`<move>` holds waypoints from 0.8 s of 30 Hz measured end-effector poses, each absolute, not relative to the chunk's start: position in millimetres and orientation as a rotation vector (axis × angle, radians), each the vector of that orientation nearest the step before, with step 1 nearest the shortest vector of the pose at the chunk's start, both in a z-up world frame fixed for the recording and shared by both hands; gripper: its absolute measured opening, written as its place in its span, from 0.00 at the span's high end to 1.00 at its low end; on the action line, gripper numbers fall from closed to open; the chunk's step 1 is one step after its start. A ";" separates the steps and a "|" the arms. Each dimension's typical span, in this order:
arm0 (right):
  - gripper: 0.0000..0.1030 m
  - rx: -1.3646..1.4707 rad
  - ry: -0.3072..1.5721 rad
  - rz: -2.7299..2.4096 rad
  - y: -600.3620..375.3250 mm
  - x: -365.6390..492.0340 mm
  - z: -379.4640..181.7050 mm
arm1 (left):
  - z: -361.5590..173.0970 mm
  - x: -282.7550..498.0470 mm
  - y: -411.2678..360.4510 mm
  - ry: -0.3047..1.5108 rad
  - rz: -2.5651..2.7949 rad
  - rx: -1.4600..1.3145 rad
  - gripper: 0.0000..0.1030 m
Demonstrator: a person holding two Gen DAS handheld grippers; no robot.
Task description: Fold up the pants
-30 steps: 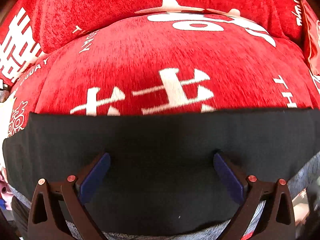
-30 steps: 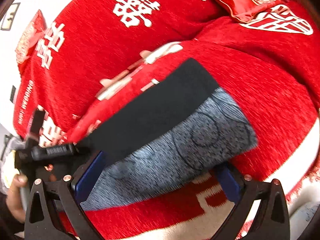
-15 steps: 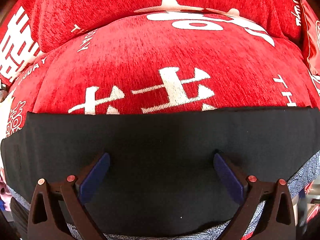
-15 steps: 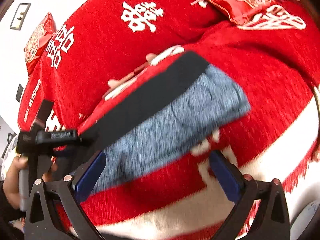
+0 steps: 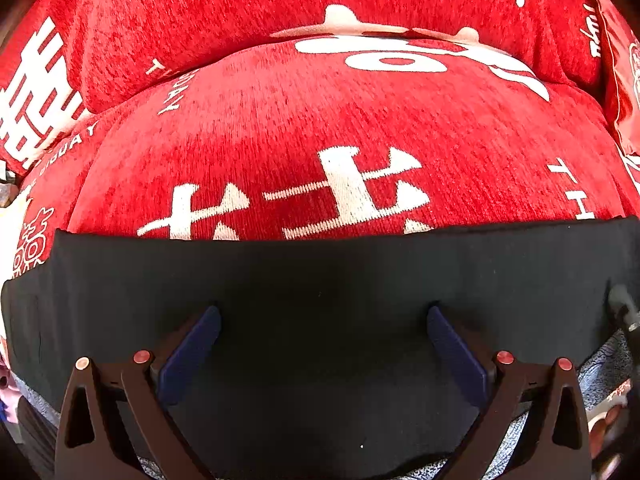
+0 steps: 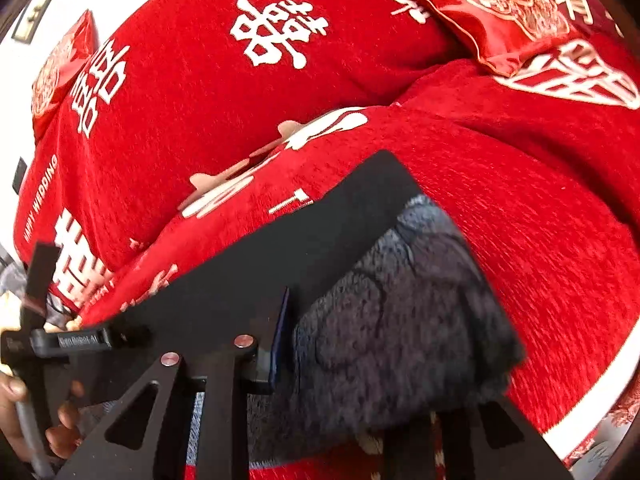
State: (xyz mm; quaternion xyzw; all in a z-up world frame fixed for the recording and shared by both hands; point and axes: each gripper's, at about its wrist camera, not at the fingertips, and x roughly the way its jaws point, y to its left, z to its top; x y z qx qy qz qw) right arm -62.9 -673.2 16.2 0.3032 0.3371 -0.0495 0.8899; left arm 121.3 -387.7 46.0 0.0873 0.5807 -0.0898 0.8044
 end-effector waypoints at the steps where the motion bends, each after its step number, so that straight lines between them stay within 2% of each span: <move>1: 0.42 0.645 0.692 -0.091 -673.8 -60.2 16.9 | 46.0 120.7 -387.8 1.237 -0.194 0.190 0.00; 3: 0.44 0.572 0.734 -0.114 -666.7 -48.1 21.3 | 46.3 120.0 -387.5 1.234 -0.194 0.188 0.00; 5: 0.68 0.456 0.803 -0.139 -652.1 -36.8 28.3 | 46.4 119.9 -387.6 1.232 -0.194 0.189 0.00; 7: 0.81 0.410 0.801 -0.147 -644.6 -37.8 39.0 | 46.4 120.1 -388.0 1.229 -0.193 0.190 0.00; 8: 0.83 0.406 0.789 -0.136 -642.2 -40.3 46.9 | 46.4 119.8 -388.2 1.226 -0.193 0.190 0.00; 19: 0.86 0.056 0.712 -0.149 -558.7 -37.1 136.3 | 71.0 114.0 -371.9 1.186 -0.184 0.178 0.00; 22: 0.86 -0.025 0.716 -0.170 -536.3 -31.2 146.5 | 51.0 109.5 -380.1 1.241 -0.213 0.246 0.00; 24: 0.86 -0.070 0.734 -0.176 -526.2 -27.3 146.0 | 50.6 108.6 -381.4 1.198 -0.226 0.246 0.00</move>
